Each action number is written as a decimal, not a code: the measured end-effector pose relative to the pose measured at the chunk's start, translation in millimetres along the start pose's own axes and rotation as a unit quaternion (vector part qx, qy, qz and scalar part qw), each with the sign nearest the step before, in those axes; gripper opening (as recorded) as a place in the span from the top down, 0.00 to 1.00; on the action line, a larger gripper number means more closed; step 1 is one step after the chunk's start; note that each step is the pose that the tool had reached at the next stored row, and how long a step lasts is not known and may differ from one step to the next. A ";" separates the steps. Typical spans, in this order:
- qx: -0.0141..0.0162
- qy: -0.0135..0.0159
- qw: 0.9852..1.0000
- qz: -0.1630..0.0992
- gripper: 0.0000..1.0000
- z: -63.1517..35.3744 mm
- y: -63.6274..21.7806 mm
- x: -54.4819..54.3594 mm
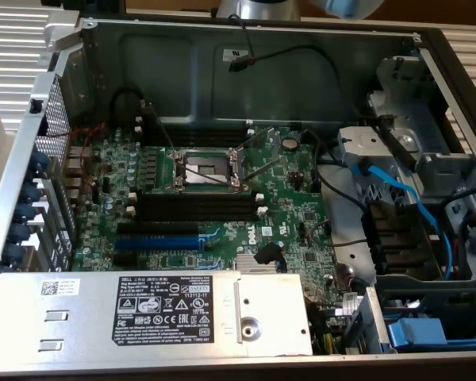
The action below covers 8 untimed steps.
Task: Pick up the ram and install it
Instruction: 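Reach for the ram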
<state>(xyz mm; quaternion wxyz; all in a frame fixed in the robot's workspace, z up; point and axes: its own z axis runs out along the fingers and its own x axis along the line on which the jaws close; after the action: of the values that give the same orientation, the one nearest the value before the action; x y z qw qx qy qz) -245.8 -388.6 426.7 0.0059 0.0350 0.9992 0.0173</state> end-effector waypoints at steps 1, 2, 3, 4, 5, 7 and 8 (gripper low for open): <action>0.000 0.000 1.000 0.000 0.89 -0.4 0.1 4.8; 0.000 0.001 1.000 0.000 0.89 -0.7 0.0 9.3; 0.000 0.001 1.000 0.000 0.89 -0.9 -0.3 13.8; 0.000 0.002 1.000 0.000 0.89 -1.0 -0.5 18.3; 0.000 0.002 1.000 0.000 0.89 -1.0 -0.8 22.7; 0.000 0.003 1.000 0.000 0.89 -1.3 -1.4 31.9; 0.000 0.003 1.000 0.000 0.89 -1.4 -1.7 36.4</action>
<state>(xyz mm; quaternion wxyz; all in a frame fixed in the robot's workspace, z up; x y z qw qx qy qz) -282.2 -387.8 427.7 0.0030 0.0351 0.9992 0.0173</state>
